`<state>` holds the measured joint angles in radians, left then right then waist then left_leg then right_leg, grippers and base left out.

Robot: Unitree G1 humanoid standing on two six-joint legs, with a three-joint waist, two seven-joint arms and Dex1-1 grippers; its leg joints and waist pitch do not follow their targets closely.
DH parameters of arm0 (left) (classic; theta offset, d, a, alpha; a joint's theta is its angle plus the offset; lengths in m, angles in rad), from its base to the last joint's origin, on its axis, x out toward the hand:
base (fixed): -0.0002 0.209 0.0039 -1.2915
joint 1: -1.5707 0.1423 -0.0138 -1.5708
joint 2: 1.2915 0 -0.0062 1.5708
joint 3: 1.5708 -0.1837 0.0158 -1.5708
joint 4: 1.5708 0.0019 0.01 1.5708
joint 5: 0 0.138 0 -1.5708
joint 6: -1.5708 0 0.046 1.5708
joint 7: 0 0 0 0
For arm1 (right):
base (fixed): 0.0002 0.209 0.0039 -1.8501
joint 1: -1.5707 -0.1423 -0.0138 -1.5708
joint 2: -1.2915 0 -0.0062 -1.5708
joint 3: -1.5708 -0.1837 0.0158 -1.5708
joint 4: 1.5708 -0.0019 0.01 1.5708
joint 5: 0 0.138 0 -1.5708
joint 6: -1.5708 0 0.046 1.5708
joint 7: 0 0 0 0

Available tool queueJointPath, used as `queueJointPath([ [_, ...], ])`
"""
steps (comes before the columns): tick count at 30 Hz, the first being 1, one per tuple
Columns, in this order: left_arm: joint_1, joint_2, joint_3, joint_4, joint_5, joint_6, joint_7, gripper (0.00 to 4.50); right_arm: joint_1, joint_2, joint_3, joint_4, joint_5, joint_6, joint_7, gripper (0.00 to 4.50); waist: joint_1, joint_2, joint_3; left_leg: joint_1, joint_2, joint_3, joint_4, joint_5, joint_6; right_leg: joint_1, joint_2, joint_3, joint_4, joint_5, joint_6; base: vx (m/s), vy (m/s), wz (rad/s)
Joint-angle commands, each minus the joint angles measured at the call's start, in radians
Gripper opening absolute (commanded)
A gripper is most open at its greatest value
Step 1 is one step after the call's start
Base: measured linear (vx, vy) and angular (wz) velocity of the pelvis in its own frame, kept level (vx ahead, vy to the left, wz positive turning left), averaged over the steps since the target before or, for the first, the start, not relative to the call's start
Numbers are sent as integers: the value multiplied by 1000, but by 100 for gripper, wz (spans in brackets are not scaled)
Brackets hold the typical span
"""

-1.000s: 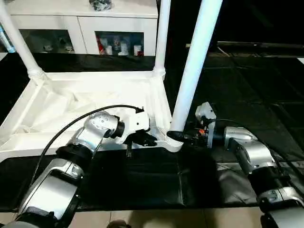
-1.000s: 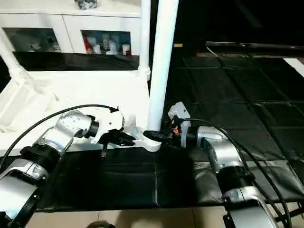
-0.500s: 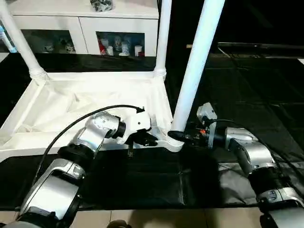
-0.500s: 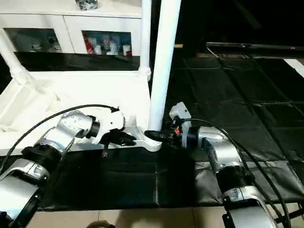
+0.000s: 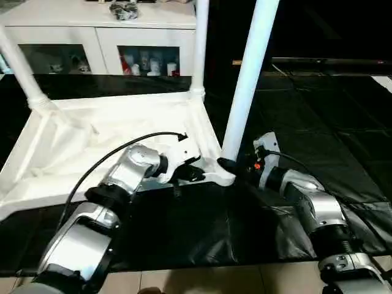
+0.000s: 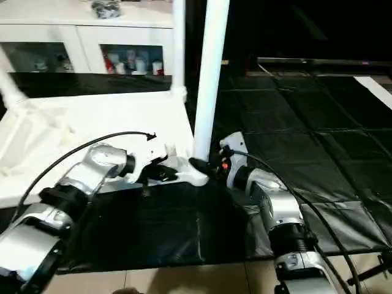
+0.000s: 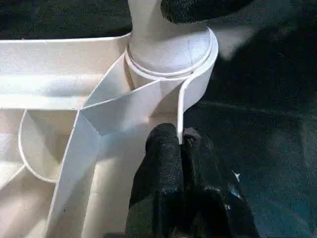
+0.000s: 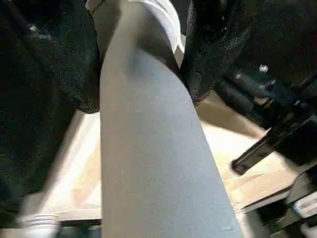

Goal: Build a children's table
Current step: Rotate leg to tighten

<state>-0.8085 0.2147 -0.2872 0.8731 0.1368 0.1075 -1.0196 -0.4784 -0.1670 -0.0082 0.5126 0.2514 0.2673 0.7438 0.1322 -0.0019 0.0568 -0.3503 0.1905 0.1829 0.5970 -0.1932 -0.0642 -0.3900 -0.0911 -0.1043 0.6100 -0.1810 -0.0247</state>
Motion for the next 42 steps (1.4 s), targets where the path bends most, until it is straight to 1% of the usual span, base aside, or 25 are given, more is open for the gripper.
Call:
queueJointPath([
  [1, -41, -59, 17, 0, -7, 27, 84, 0, 4, 75, 42, 23, 34, 70, -23, 200, -4, 4, -64, 5, 48, -26, -86, -244, -6, 40, -83, 60, -94, -357, -151, 0, 0, 0],
  [4, -52, -83, 27, 5, -9, 56, 139, 0, -17, 119, 25, 55, 19, 75, -103, 200, -12, 3, -65, 1, 46, -25, -85, -225, -4, 43, -83, 60, -89, -311, -168, 0, 0, 0],
  [5, -57, -96, 34, 10, -8, 68, 171, 0, -31, 136, 18, 76, 9, 71, -143, 200, -17, 5, -65, 1, 46, -26, -86, -227, -5, 44, -82, 59, -87, -300, -175, 0, 0, 0],
  [6, -61, -103, 39, 13, -7, 75, 190, 0, -39, 144, 16, 87, 3, 68, -163, 200, -21, 5, -64, 0, 46, -25, -86, -230, -7, 43, -81, 60, -87, -301, -178, 0, 0, 0],
  [8, -77, -152, 59, 23, -5, 103, 298, 0, -99, 191, -21, 176, -33, 58, -341, 200, -31, 9, -63, 2, 44, -26, -85, -239, -16, 42, -81, 60, -88, -318, -182, 0, 0, 0],
  [10, -80, -171, 66, 23, -8, 111, 328, 0, -118, 208, -27, 200, -47, 42, -391, 200, -39, 7, -63, 4, 41, -26, -85, -247, -22, 41, -79, 59, -93, -336, -177, 0, 0, 0],
  [12, -84, -207, 71, 17, -14, 116, 361, 0, -159, 244, -41, 233, -52, 5, -449, 199, -44, 6, -65, 0, 41, -25, -84, -233, -16, 43, -80, 60, -90, -313, -178, 0, 0, 0],
  [15, -81, -209, 75, 1, -25, 106, 344, 0, -180, 266, -59, 224, -33, -24, -433, 199, -40, 1, -74, -8, 38, -20, -76, -140, 28, 49, -75, 62, -75, -151, -202, 0, 0, 0],
  [16, -79, -197, 73, -1, -21, 101, 335, 0, -177, 261, -57, 217, -36, -31, -427, 233, -39, 2, -76, -9, 38, -20, -74, -121, 37, 50, -75, 61, -70, -119, -210, 0, 0, 0],
  [17, -75, -177, 69, -1, -11, 88, 326, 0, -172, 253, -60, 216, -41, -35, -426, 233, -38, 3, -76, -10, 38, -19, -72, -97, 52, 50, -73, 61, -66, -76, -223, 0, 0, 0],
  [18, -75, -176, 69, -1, -10, 87, 326, 0, -171, 253, -60, 216, -42, -36, -427, 266, -38, 4, -76, -11, 38, -18, -72, -90, 62, 51, -74, 61, -64, -59, -231, 0, 0, 0],
  [19, -72, -167, 67, -1, -6, 82, 320, 0, -167, 248, -62, 215, -42, -35, -421, 269, -38, 2, -75, -10, 39, -17, -72, -91, 64, 50, -74, 61, -65, -59, -234, 0, 0, 0],
  [22, -55, -123, 48, -3, 13, 53, 286, 0, -129, 202, -37, 203, -77, -79, -384, 280, -36, 4, -74, -8, 41, -16, -73, -114, 66, 48, -75, 61, -68, -91, -236, 0, 0, 0],
  [23, -52, -114, 47, -3, 16, 52, 278, 0, -119, 190, -31, 200, -86, -92, -370, 294, -36, 0, -73, -8, 42, -16, -74, -117, 64, 48, -75, 61, -69, -96, -235, 0, 0, 0],
  [24, -47, -106, 44, -5, 18, 45, 266, 0, -107, 178, -27, 189, -88, -96, -355, 312, -34, 2, -73, -7, 42, -16, -74, -117, 62, 48, -76, 61, -68, -98, -235, 0, 0, 0],
  [25, -33, -78, 36, -15, 21, 25, 220, 0, -65, 134, -20, 145, -86, -105, -290, 312, -35, 2, -72, -8, 43, -16, -74, -119, 62, 49, -75, 61, -68, -97, -233, 0, 0, 0],
  [26, -30, -73, 35, -17, 22, 21, 211, 0, -58, 125, -19, 137, -85, -107, -278, 313, -31, 1, -71, -8, 44, -17, -75, -127, 67, 51, -76, 61, -70, -100, -227, 0, 0, 0],
  [28, -18, -49, 28, -27, 23, 3, 165, 0, -26, 79, -20, 91, -68, -106, -207, 347, -30, 0, -73, -10, 44, -16, -73, -122, 74, 52, -76, 62, -68, -89, -226, 0, 0, 0],
  [29, -10, -32, 20, -31, 24, -19, 132, 0, -10, 46, -22, 60, -52, -108, -152, 355, -29, 2, -71, -9, 44, -16, -73, -127, 75, 50, -76, 62, -69, -103, -228, 0, 0, 0],
  [30, -1, -9, 6, -35, 24, -43, 85, 0, 9, -4, -25, 16, -27, -107, -65, 358, -25, -1, -70, -8, 44, -15, -73, -138, 77, 51, -77, 62, -74, -127, -220, 0, 0, 0],
  [33, 1, 9, -7, -33, 22, -63, 48, 0, 17, -48, -27, -16, -2, -104, 17, 377, -18, 1, -70, -7, 47, -15, -73, -135, 76, 49, -76, 62, -72, -131, -220, 0, 0, 0],
  [35, 11, 41, -29, -44, 17, -119, -33, 0, 13, -116, -29, -52, 35, -91, 132, 399, -14, -1, -69, -7, 45, -17, -73, -152, 79, 51, -76, 60, -75, -154, -218, 0, 0, 0],
  [37, 22, 62, -44, -61, 12, -159, -96, 0, 6, -156, -28, -67, 55, -78, 199, 423, -10, 0, -70, -6, 50, -15, -71, -138, 79, 48, -76, 62, -71, -145, -214, 0, 0, 0],
  [41, 35, 103, -68, -99, -9, -197, -237, 0, -26, -252, 27, -78, 60, -59, 401, 447, 5, -6, -72, -9, 50, -12, -66, -116, 91, 48, -76, 60, -63, -121, -232, 0, 0, 0],
  [42, 39, 112, -74, -110, -13, -203, -266, 0, -36, -265, 40, -74, 56, -63, 436, 447, 10, -4, -73, -7, 51, -11, -66, -115, 90, 46, -76, 60, -63, -128, -231, 0, 0, 0],
])
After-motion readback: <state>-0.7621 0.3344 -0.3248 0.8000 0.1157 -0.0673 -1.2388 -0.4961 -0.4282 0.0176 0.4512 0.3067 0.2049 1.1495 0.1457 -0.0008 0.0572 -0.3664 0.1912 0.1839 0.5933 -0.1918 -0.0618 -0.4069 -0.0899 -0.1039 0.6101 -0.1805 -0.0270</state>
